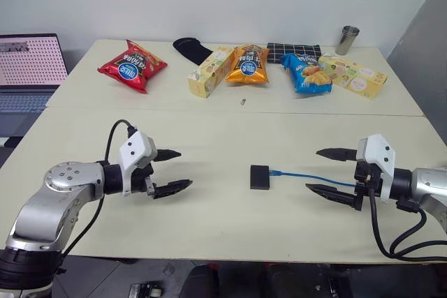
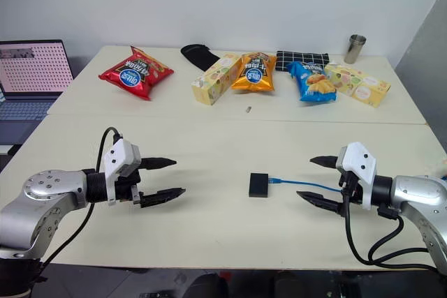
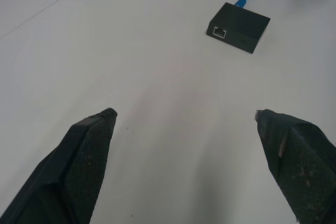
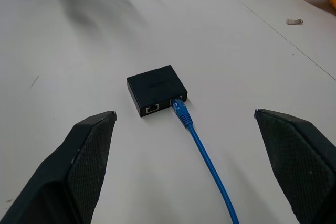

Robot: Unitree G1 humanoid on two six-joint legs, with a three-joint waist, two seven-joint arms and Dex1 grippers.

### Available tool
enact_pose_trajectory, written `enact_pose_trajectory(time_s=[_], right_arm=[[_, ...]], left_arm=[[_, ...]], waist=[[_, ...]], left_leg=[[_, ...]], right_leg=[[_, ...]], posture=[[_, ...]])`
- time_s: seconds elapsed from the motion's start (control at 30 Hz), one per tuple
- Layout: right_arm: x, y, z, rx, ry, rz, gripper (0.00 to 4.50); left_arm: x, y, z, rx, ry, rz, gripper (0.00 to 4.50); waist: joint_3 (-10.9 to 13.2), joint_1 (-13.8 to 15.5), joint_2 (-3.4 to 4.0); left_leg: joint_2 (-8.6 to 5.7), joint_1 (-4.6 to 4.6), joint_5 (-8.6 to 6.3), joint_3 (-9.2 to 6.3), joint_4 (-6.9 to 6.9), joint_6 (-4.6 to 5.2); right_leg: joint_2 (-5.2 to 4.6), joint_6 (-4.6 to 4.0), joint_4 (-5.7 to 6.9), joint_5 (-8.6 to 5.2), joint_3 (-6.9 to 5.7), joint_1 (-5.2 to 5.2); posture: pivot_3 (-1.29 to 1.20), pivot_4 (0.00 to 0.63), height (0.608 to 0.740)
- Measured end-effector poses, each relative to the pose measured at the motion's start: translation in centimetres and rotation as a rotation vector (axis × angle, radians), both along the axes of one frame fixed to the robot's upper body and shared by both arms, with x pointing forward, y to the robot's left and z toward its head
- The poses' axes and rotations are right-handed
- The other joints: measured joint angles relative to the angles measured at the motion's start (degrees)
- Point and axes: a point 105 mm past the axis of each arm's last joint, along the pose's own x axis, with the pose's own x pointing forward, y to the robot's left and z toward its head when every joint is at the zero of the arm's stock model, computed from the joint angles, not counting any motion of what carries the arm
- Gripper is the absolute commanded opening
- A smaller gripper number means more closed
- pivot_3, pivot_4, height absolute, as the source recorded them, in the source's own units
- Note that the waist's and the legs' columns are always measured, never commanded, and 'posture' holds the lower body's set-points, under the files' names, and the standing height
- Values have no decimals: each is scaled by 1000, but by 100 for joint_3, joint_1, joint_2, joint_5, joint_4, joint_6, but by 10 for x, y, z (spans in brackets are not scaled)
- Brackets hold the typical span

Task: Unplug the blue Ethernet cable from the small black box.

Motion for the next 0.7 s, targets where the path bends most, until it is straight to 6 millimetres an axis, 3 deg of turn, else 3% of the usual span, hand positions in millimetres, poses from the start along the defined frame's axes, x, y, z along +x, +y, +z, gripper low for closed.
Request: enact_pose_trajectory(time_s=[0.43, 0.7], right_arm=[[1, -2, -3, -20, 0, -15, 4485], [9, -3, -17, -67, 18, -37, 4485]], left_arm=[[-3, -7, 5, -3, -28, -33, 4500], [-3, -33, 18, -102, -37, -109, 4500]], waist=[[0, 0, 0], [-1, -4, -2]], left_leg=[[0, 0, 0, 0, 0, -1], [-1, 2, 3, 1, 2, -5]], right_leg=[[0, 0, -1, 0, 0, 0], [1, 0, 0, 0, 2, 3]], posture=[[0, 150, 740], [0, 150, 740]])
